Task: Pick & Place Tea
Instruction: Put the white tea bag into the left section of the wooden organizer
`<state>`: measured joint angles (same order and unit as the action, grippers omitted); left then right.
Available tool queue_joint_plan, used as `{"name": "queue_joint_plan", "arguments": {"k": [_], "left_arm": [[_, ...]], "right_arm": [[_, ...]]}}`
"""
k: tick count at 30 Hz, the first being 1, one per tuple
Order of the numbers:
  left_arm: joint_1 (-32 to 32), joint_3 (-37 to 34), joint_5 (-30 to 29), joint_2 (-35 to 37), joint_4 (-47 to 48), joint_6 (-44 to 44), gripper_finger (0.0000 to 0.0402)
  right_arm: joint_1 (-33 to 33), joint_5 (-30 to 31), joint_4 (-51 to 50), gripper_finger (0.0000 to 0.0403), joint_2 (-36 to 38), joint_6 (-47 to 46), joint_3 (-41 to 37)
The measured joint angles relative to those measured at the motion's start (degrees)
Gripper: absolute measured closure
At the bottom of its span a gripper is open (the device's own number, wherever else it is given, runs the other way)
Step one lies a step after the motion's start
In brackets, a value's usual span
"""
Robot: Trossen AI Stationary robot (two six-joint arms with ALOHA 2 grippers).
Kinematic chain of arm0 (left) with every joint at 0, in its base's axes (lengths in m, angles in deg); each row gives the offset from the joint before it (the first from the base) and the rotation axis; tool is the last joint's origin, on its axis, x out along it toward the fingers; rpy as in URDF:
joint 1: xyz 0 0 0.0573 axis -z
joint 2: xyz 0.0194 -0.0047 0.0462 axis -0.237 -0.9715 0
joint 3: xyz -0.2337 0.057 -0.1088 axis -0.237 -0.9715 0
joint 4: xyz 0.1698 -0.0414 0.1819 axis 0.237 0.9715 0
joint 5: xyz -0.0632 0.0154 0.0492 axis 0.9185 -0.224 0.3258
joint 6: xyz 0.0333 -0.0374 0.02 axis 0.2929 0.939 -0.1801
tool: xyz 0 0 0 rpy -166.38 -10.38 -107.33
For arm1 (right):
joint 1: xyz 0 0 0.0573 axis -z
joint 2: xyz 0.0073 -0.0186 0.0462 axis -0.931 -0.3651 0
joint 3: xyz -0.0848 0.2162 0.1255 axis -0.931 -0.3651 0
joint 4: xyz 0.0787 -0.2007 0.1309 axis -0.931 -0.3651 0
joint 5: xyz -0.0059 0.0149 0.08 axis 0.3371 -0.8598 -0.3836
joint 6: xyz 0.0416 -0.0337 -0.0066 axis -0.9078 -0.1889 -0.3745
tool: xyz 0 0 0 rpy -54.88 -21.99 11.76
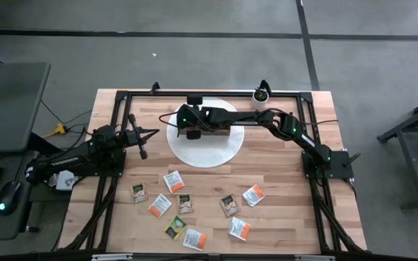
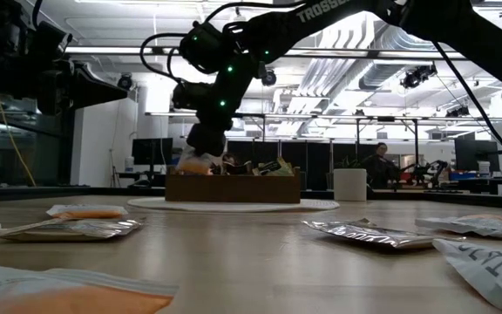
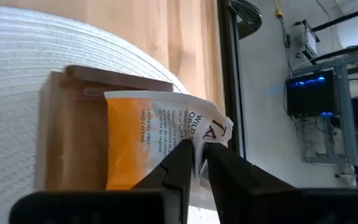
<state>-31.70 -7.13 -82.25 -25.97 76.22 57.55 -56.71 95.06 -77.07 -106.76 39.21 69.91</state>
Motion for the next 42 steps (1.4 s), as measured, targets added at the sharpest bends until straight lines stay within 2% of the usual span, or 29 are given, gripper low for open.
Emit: {"name": "queue_joint_plan", "arguments": {"k": [5,19,27,30,34,38,42], "left_arm": [[0.00,0.01,0.00,0.00,0.00,0.01,0.0401],[0.01,0.00,0.01,0.01,0.00,0.01,0.0401],[0.00,-0.01,0.00,0.01,0.00,-0.01,0.0401],[0.01,0.01,-0.01,0.00,0.00,-0.01,0.0401],[-0.01,0.00,-0.01,0.00,0.00,-0.01,0.0401],[-0.01,-0.01,0.01,0.00,0.00,-0.01,0.0401],[0.00,0.00,0.00,0.02,0.00,0.00,0.0401]], "right_arm": [[0.11,0.92,-0.52,0.0341,0.00,0.00,0.00],[0.08,-2.43,-0.87,0.0290,-0.02,-0.02,0.00],[-1.06,0.54,-4.59,0.0258,1.85,-2.05,2.25],[-1.63,0.14,-12.76,0.0248,3.58,-10.04,5.03],[-3.09,-3.01,-26.79,0.0238,6.47,-26.41,6.32],[-4.86,-13.97,-38.32,0.0236,10.68,-43.99,3.70],[-7.28,-22.63,-42.63,0.0235,15.93,-54.66,-4.32]]}}
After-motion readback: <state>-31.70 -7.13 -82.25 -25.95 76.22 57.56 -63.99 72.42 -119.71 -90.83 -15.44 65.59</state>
